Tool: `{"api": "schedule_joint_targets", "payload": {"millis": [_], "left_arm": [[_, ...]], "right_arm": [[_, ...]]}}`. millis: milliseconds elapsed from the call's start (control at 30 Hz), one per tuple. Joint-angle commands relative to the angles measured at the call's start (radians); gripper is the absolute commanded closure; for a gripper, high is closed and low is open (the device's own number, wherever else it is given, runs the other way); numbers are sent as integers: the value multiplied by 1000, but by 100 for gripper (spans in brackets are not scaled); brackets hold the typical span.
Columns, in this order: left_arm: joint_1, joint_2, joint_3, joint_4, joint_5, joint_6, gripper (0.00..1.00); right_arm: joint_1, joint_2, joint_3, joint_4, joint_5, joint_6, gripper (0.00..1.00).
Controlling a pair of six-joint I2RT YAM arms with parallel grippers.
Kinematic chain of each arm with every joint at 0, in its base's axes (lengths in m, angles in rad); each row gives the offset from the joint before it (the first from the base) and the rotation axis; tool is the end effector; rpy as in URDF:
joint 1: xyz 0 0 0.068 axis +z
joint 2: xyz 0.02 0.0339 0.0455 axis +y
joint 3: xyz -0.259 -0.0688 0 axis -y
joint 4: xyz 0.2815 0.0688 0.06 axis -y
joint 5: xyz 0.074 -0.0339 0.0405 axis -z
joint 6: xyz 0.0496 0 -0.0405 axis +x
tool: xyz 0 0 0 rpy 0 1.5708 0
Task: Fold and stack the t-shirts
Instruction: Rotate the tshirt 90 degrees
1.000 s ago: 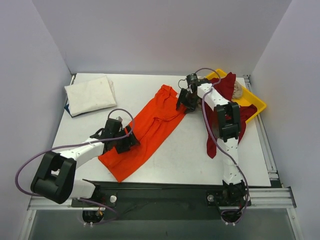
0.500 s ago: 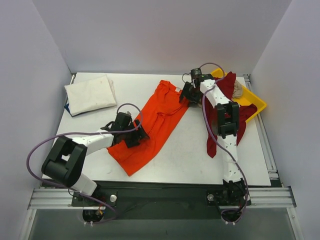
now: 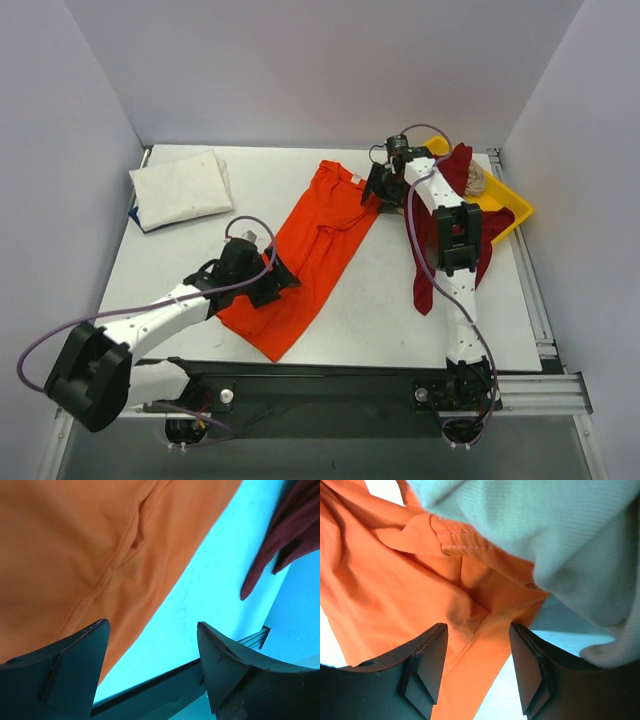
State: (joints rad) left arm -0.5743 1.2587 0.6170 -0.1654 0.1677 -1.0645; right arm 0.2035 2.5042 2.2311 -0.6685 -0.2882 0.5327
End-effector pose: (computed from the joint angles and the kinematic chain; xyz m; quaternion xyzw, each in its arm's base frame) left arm 0.2364 -0.1628 0.1508 -0.1941 0.9047 -0.3244 0.1967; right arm 0.5720 0.1324 0.1512 0.1104 0.9356 0.2376 0.2366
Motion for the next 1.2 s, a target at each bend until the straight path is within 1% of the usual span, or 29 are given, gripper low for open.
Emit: {"api": "schedule_joint_targets", "payload": {"millis": [0, 67, 133, 200, 233, 267, 367, 400, 500, 600, 700, 800, 933, 1033, 1167], "left_arm": [[10, -129, -5, -81, -65, -11, 19], [36, -165, 6, -170, -95, 38, 17], [51, -171, 13, -213, -117, 89, 17], [54, -148, 12, -235, -119, 112, 17], [54, -137, 1, -215, -116, 116, 17], [54, -107, -11, -188, -99, 110, 17], [42, -43, -25, -106, -56, 83, 17], [25, -30, -20, -108, -59, 81, 17], [2, -7, -16, -112, -65, 78, 17], [-12, 1, -43, -65, -45, 48, 17], [-36, 27, -42, -59, -39, 37, 17], [-65, 57, -42, -46, -33, 18, 17], [-84, 116, -45, 56, 1, -43, 17], [-96, 162, 7, 53, 13, -54, 17], [-139, 200, 53, 70, 13, -75, 17]], "right_arm": [[-18, -128, 18, -46, -17, -34, 47], [-16, -187, -14, -46, -20, -40, 47], [-10, -234, -54, -43, -19, -43, 47], [10, -303, -128, -42, -25, -46, 47], [17, -324, -155, -42, -29, -43, 47], [28, -365, -228, -39, -32, -39, 47], [77, -424, -330, -31, -45, -28, 47], [91, -432, -388, -29, -45, -28, 47], [140, -433, -468, -22, -48, -5, 47], [160, -409, -527, -3, -63, 36, 48], [166, -377, -547, 17, -68, 53, 48], [165, -331, -525, 17, -63, 47, 48], [155, -268, -498, 15, -42, 50, 48], [142, -234, -493, 15, -29, 55, 48], [123, -202, -466, 15, -13, 50, 48]]}}
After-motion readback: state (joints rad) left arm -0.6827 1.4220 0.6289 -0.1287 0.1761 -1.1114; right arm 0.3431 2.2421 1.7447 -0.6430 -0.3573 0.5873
